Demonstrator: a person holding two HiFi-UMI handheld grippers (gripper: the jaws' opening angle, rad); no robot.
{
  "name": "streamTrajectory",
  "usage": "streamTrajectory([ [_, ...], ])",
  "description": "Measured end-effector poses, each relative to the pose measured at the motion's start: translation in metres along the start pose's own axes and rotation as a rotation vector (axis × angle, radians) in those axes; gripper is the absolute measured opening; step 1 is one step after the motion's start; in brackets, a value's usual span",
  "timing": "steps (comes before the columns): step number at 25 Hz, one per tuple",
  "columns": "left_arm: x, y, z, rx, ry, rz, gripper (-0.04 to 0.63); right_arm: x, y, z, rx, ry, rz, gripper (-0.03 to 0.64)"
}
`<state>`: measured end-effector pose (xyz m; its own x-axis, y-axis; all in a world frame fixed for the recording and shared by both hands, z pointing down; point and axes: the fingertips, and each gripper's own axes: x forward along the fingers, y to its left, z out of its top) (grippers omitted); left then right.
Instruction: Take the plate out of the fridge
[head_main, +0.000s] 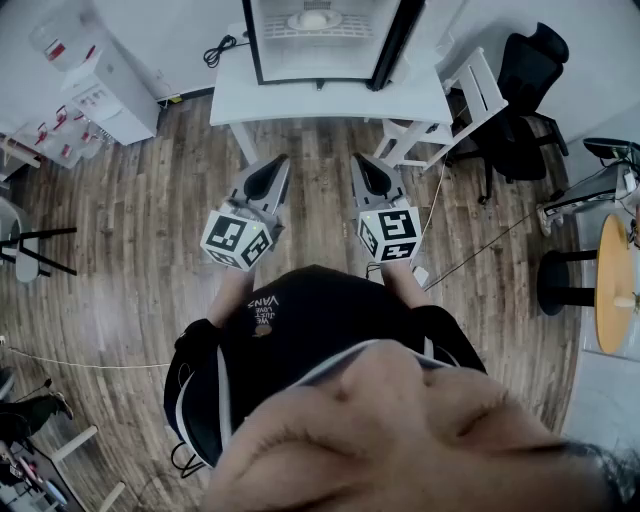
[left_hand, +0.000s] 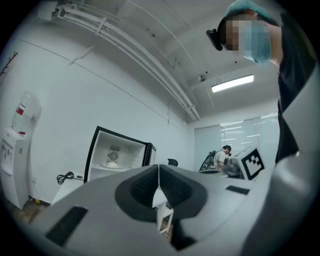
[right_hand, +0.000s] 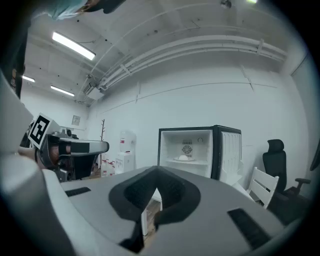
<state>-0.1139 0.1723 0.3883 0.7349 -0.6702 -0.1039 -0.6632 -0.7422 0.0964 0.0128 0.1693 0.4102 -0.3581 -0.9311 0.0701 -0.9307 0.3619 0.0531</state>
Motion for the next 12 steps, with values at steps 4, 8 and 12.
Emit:
streamTrajectory([
  [4,-0.003,0.002,-0.001,-0.039,-0.007,-0.006,0.02,-0.002,0.0,-0.003,0.017,0.006,-0.009,0.012],
  [8,-0.009,0.005,-0.003,-0.048,-0.011,-0.018,0.02,-0.002,0.003,-0.006,0.041,0.001,-0.027,0.012],
  [12,-0.019,0.014,-0.011,-0.066,-0.001,-0.025,0.02,-0.006,0.013,-0.007,0.077,-0.038,-0.032,0.012],
])
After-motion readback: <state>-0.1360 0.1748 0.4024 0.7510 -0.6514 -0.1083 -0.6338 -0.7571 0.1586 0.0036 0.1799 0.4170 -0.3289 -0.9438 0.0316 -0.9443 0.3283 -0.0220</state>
